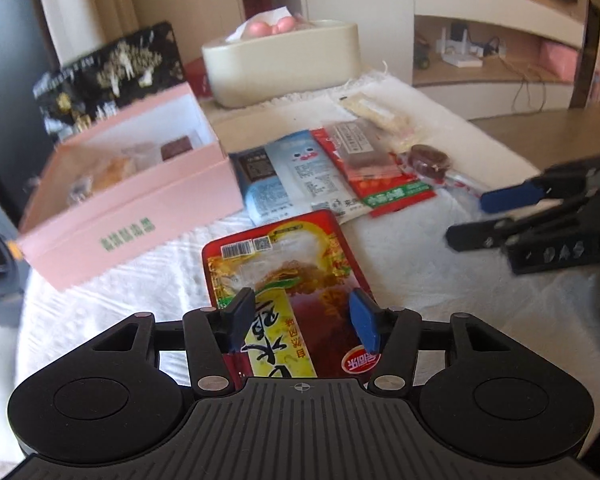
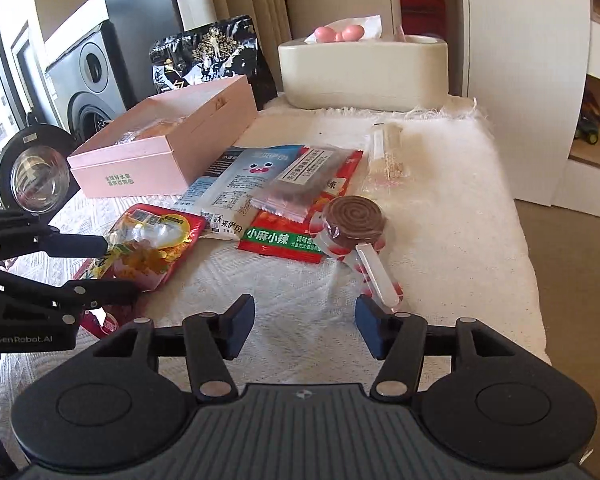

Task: Organize snacks
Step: 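Reach the left gripper around the red spicy-chicken packet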

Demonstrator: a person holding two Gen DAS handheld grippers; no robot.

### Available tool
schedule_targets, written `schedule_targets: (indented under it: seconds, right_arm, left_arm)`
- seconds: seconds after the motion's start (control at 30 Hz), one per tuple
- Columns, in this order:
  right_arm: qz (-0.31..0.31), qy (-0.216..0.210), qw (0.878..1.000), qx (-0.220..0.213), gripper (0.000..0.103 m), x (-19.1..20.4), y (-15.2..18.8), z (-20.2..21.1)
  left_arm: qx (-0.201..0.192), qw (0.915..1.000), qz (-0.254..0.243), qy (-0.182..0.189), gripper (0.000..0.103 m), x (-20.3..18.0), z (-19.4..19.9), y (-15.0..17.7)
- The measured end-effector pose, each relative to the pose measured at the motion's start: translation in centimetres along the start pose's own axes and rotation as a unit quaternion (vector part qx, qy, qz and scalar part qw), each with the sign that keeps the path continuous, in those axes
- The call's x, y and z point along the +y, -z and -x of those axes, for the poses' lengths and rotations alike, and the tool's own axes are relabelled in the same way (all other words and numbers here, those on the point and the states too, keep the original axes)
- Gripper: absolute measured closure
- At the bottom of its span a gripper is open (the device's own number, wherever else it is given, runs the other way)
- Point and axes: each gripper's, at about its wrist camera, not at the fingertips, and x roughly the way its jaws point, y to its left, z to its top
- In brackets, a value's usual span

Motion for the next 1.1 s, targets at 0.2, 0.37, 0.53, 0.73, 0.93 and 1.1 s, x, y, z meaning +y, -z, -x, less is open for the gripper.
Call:
schedule_targets:
  seconds: [0.2,0.37,0.53,0.73,0.93,1.1]
  right_arm:
    - [0.002,-0.005,1.000,-0.005,0.038,0.0,0.1,-0.1]
    - [0.007,-0.002,1.000,-0.007,0.037,0.3,0.3,0.0]
    - [0.015,0.004,1.000,-0.007,0.035,0.6,0.4,0.0]
    - [0.020,0.009,1.000,-0.006,0.034,0.8,0.4,-0.2]
    - [0.019,0.011,1.000,-0.007,0.034,0.8,0.4,-0.2]
    - [0.024,0.015,1.000,-0.006,0.034,1.0,0.4,-0.2]
  left_arm:
    - [-0.001,0.9972,0.040,0.063,0.045,1.1,-0.4,0.1]
    - [-0.008,0.9966,0.038,0.073,0.045,0.6,-0.1,0.1]
    - [-0.033,0.9963,0.025,0.075,0.045,-0.3,1.2,-0.1]
    - [-0.020,0.9989,-0.042,0.011,0.033,-1.6,-0.1,0.4]
    - [-0.006,0.9999,0.010,0.008,0.032,1.1,-0.6,0.2]
    - [-0.006,0.9994,0.027,0.020,0.033,1.2,-0.9,0.0]
